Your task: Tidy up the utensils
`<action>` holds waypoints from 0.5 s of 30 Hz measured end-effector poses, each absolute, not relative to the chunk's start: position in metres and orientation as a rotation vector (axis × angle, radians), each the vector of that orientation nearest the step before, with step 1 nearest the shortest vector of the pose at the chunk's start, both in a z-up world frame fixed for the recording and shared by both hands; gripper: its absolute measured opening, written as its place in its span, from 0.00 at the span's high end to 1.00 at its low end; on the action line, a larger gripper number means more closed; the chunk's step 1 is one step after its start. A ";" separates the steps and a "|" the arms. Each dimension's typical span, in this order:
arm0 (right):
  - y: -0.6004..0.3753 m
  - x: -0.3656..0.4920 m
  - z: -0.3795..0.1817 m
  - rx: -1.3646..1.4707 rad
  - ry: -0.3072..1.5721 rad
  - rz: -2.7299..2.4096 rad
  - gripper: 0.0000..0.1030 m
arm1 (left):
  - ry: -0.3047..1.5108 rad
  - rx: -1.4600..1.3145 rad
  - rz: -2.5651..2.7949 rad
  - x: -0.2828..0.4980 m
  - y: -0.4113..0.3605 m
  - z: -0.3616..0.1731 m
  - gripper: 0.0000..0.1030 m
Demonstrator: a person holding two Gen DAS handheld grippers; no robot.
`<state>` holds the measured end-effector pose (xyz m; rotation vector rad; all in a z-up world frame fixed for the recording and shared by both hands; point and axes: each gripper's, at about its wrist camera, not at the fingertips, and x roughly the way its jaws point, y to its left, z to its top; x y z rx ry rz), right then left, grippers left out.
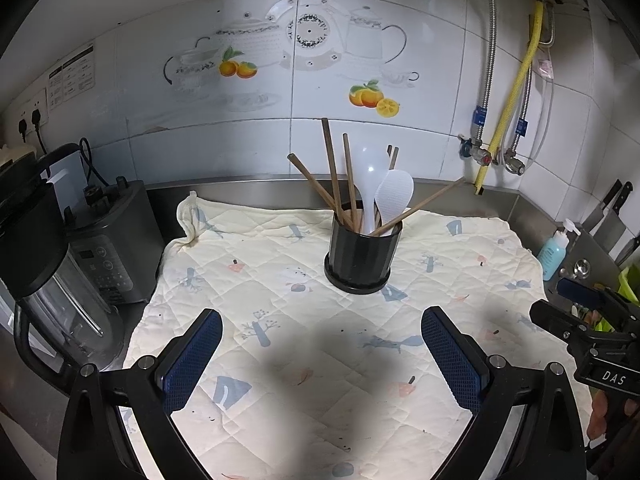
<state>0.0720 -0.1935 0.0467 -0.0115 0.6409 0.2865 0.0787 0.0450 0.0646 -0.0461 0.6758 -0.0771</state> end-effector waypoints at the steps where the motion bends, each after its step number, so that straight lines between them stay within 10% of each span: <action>1: -0.193 0.072 0.047 -0.011 0.642 0.287 0.13 | 0.676 -0.048 -0.077 0.078 0.046 0.065 0.00; 15: -0.191 0.072 0.046 -0.011 0.639 0.287 0.13 | 0.677 -0.044 -0.075 0.079 0.043 0.061 0.00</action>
